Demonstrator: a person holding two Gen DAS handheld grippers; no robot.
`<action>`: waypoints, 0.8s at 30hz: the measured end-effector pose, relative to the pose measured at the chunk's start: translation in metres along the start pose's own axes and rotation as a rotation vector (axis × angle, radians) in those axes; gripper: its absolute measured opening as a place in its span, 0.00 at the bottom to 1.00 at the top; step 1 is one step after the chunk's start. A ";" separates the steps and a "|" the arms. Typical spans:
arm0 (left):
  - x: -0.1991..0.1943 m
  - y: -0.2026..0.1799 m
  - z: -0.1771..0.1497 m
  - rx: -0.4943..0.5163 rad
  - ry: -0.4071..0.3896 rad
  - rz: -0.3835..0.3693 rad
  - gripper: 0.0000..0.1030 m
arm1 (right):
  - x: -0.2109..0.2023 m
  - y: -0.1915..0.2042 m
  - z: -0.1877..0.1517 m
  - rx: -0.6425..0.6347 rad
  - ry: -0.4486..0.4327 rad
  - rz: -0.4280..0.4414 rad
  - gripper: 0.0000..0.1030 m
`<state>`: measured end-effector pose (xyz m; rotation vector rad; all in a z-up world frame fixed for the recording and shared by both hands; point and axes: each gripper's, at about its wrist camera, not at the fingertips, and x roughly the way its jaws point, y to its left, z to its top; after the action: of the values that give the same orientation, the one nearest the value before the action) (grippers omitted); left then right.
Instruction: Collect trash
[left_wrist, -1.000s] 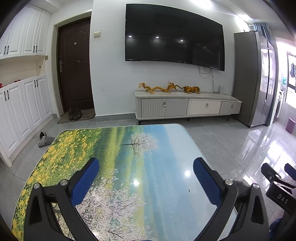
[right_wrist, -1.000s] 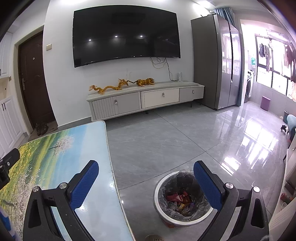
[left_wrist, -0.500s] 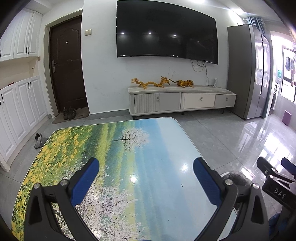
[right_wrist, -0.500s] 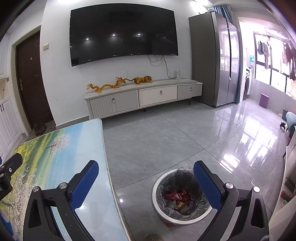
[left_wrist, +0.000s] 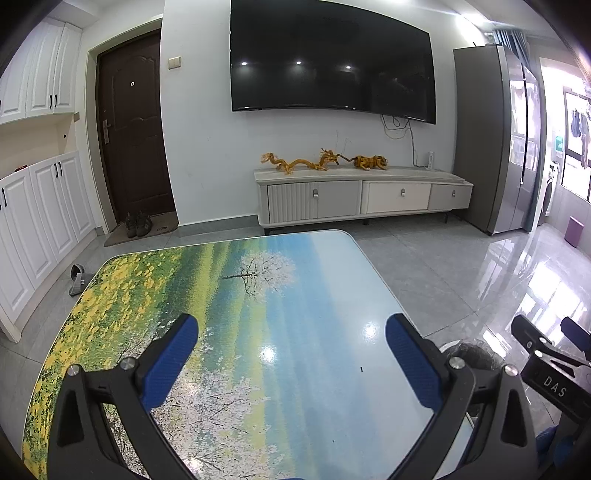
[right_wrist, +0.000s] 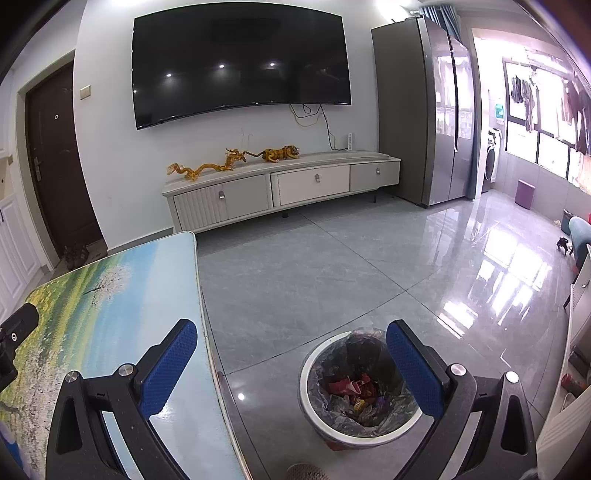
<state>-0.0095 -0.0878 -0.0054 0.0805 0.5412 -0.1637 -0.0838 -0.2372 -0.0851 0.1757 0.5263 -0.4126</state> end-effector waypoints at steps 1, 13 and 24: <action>0.000 -0.001 0.000 0.001 0.000 0.001 0.99 | 0.000 -0.001 0.000 0.001 0.001 -0.001 1.00; 0.004 -0.003 -0.002 0.006 0.017 -0.003 0.99 | 0.005 -0.003 0.000 0.006 0.010 -0.013 1.00; 0.004 -0.002 -0.001 0.005 0.021 -0.006 0.99 | 0.005 -0.002 -0.001 0.005 0.010 -0.013 1.00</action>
<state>-0.0070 -0.0901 -0.0088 0.0852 0.5619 -0.1696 -0.0807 -0.2407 -0.0887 0.1794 0.5366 -0.4254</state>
